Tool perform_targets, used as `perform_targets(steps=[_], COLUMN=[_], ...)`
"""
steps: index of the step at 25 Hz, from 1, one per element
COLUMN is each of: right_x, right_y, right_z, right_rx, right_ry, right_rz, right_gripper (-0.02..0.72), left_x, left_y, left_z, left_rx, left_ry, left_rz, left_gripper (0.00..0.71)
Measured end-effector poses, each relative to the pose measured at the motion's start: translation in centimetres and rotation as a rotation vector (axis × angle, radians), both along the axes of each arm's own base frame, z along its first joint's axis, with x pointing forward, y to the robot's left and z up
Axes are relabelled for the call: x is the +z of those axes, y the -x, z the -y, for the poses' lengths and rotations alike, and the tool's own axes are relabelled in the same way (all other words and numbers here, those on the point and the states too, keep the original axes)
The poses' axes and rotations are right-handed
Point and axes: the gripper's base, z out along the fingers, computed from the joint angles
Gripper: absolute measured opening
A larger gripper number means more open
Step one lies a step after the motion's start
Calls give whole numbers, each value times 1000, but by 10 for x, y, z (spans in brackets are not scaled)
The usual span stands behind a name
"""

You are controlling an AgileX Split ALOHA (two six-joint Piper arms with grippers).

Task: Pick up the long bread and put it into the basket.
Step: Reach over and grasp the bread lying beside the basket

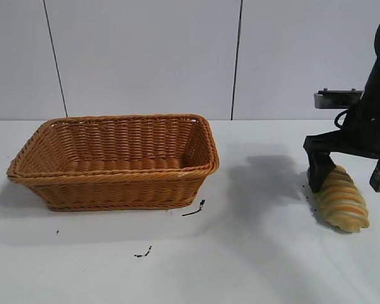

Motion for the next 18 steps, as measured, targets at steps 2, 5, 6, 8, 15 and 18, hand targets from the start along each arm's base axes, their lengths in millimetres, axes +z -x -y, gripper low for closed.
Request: perform_targets(steps=[2,5,6,8,15,18], right_x=[0,0,0,0,0,1], right_y=[0,0,0,0,0,-2], right_z=[0,0,-1,-2,-3,-3], right_rx=[6,9,12,13,17,25], right_ry=[1,-2,-4,-18,-32,-30], right_rz=[3,4,4,1,5,20], right_gripper=[693,693,693,693,693,693], left_x=[0,0,0,0,0,0], left_y=[0,0,0,0,0,0], left_z=[0,0,0,0,0,0], left_rx=[0,0,0,0,0,0], left_ry=[0,0,0,0,0,0], left_rz=[0,0,0,0,0,0], left_gripper=[696,696,696,696,696,696])
